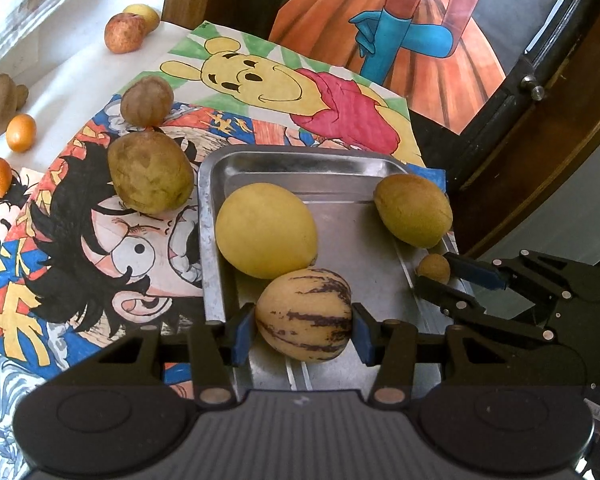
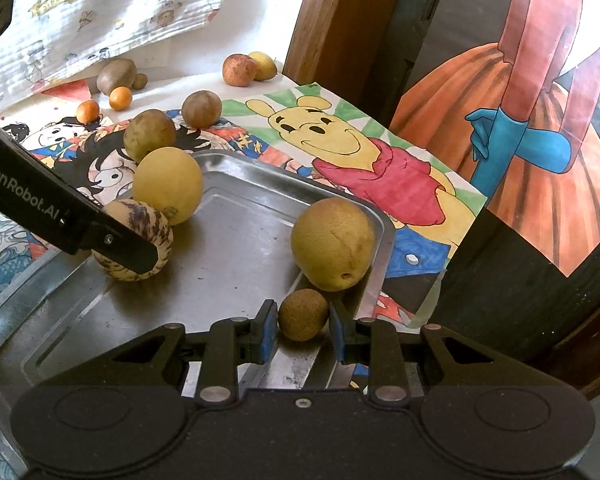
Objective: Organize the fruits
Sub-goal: 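Carry the pepino with the left tool while the right carries the brown fruit over the tray, then open the left gripper to drop the pepino in the tray while the right releases its brown fruit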
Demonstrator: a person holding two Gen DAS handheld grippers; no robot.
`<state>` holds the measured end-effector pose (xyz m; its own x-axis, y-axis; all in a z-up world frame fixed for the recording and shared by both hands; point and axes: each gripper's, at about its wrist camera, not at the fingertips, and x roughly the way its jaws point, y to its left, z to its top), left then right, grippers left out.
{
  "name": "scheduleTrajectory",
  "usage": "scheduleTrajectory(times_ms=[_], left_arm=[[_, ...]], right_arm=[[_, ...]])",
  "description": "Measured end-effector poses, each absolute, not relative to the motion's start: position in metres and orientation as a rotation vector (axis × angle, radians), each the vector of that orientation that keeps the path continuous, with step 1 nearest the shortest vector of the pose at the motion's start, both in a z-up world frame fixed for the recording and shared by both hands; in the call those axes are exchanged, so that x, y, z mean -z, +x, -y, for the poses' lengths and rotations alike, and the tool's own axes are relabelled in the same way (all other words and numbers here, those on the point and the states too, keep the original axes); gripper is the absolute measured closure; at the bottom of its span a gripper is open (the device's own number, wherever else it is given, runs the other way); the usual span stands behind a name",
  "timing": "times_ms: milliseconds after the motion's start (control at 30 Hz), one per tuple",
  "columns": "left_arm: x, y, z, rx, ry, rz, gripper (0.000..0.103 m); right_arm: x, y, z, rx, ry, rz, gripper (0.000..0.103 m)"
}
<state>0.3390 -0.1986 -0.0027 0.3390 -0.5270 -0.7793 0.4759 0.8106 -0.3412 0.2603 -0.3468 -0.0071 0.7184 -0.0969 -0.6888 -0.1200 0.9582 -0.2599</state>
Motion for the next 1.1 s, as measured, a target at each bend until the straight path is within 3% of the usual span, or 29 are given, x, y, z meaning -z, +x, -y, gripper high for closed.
scheduleTrajectory(times_ms=[267,433,567,900,1100], left_arm=[[0.002,0.341,0.198,0.649,-0.078,-1.054,0.049],[-0.004,0.339,0.192,0.662,-0.094,-1.030,0.037],[-0.007,0.335,0.188,0.667,-0.092,-1.027,0.034],[-0.018,0.321,0.162,0.655,-0.070,-1.005,0.015],[-0.025,0.307,0.142,0.635,-0.011,-0.970,0.004]], right_arm=[[0.005,0.259,0.345,-0.009,-0.299,-0.772,0.069],[0.001,0.252,0.340,0.014,-0.289,-0.770,0.062],[-0.002,0.244,0.339,0.036,-0.271,-0.780,0.054],[-0.016,0.216,0.320,0.096,-0.224,-0.795,0.027],[-0.021,0.201,0.300,0.123,-0.206,-0.812,0.017]])
